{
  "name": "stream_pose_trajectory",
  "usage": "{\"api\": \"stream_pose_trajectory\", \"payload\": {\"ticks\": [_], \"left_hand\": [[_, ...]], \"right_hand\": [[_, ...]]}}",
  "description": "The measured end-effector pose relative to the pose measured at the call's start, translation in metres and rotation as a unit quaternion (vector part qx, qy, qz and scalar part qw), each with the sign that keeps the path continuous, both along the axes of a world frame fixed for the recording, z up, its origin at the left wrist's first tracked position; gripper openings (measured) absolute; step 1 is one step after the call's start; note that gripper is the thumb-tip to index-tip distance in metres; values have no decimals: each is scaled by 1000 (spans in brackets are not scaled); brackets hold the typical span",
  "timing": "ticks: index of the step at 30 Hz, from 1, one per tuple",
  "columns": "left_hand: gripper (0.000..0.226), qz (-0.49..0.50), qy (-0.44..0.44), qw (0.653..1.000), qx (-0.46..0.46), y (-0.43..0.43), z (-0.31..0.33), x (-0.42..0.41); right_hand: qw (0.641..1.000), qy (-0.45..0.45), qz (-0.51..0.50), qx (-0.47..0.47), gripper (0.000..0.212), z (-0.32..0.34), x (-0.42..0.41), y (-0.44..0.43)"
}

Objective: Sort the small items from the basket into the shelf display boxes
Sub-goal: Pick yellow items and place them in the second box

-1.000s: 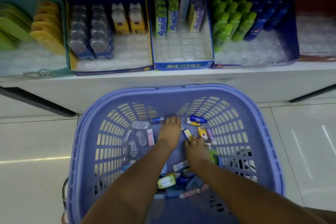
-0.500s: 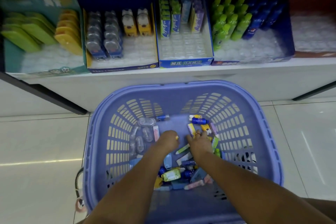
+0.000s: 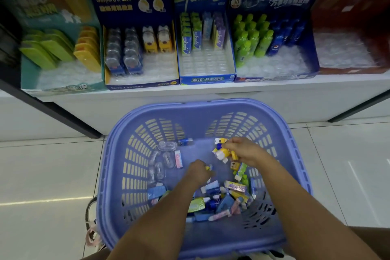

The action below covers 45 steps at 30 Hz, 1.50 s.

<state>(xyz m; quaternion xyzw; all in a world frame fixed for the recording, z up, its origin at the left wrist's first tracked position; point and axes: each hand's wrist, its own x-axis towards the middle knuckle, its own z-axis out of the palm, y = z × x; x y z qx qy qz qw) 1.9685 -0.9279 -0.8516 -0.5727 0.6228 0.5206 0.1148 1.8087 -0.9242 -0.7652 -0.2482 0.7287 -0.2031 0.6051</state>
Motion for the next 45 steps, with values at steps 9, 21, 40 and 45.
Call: {"api": "stream_pose_trajectory", "payload": {"ticks": [9, 21, 40, 45], "left_hand": [[30, 401, 499, 689, 340, -25, 98, 5], [29, 469, 572, 642, 204, -26, 198, 32], [26, 556, 609, 563, 50, -55, 238, 114], [26, 596, 581, 554, -17, -61, 236, 146]], "right_hand": [[986, -38, 66, -147, 25, 88, 6, 7], [917, -267, -57, -291, 37, 150, 17, 10], [838, 141, 130, -510, 21, 211, 142, -136], [790, 183, 191, -554, 19, 217, 203, -166]]}}
